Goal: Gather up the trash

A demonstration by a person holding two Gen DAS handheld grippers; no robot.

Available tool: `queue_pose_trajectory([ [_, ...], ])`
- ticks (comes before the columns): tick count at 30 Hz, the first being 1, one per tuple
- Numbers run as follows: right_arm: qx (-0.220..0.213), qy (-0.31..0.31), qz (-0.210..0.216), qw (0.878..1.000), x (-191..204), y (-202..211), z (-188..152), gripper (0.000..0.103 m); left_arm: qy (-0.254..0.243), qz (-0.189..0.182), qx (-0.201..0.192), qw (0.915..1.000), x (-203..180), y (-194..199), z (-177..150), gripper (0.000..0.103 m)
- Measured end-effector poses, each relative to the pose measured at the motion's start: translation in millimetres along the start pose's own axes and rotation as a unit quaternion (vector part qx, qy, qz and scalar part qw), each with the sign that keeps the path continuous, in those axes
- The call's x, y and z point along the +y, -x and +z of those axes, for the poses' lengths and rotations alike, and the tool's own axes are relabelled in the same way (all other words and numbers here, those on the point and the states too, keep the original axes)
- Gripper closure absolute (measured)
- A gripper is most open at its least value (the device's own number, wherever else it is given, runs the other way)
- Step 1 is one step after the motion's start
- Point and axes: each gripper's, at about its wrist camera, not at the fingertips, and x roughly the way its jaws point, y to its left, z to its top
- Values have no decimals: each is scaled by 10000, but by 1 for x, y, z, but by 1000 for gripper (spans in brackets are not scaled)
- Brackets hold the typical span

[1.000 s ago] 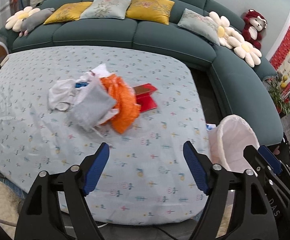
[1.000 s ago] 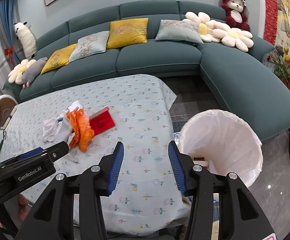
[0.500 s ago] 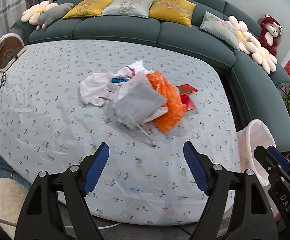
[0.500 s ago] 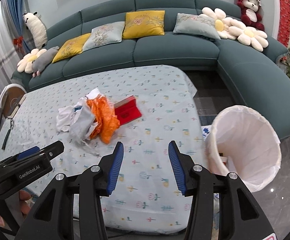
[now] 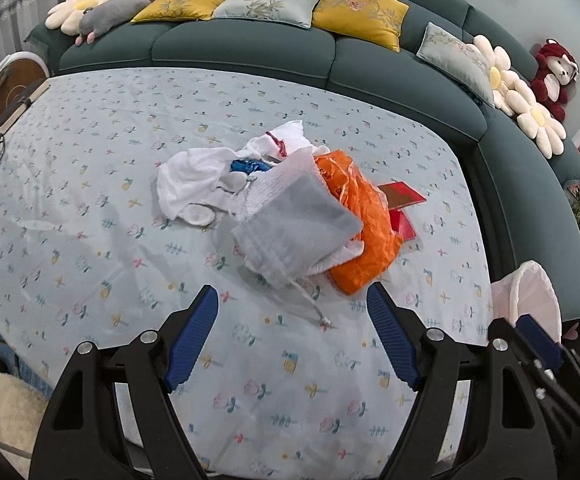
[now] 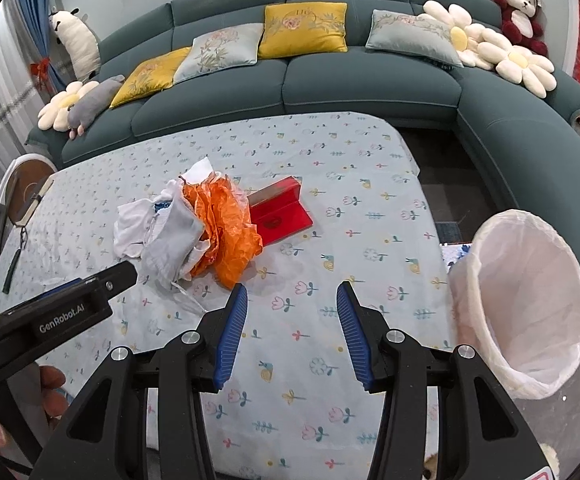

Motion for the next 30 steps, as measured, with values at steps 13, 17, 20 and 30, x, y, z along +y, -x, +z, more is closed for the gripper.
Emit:
queue_pose_trajectory([
  [13, 280, -62, 0, 9996, -1, -46, 15, 57, -248, -33, 229, 9994, -24, -54, 22, 32],
  [17, 329, -83, 9, 9994, -1, -56, 18, 57, -283, -78, 307, 9991, -28, -67, 26, 47],
  [20, 376, -99, 32, 9992, 0, -62, 19, 57, -301, -134, 411, 9986, -27, -74, 27, 66],
  [30, 426, -18, 201, 9989, 12, -72, 24, 57, -64, -298, 320, 9990, -9, -59, 27, 103],
])
